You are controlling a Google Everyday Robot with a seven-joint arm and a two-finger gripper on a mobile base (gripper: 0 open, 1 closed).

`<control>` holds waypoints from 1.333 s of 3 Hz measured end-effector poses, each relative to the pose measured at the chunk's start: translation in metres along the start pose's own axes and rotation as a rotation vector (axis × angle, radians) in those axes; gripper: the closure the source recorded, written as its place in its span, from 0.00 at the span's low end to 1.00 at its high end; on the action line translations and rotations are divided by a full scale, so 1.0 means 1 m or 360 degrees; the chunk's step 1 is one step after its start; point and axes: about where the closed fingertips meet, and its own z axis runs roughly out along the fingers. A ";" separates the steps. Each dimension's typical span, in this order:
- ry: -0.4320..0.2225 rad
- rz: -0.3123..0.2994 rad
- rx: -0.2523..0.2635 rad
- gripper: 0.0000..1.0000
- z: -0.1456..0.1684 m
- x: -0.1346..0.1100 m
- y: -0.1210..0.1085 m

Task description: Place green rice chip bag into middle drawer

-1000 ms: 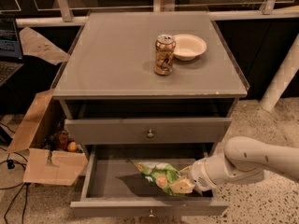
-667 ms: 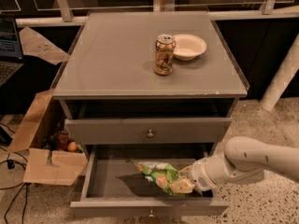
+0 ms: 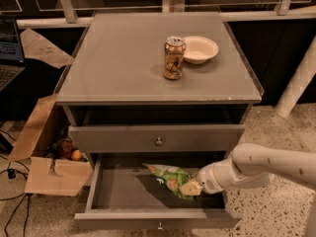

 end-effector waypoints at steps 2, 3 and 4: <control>-0.0007 0.0063 0.0005 0.84 0.030 -0.009 -0.052; -0.0007 0.0063 0.0005 0.63 0.030 -0.009 -0.052; -0.0045 0.0053 0.0049 0.39 0.025 -0.005 -0.047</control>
Offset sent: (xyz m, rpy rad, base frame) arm 0.0351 -0.0017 -0.0292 0.0020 0.0218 -0.0244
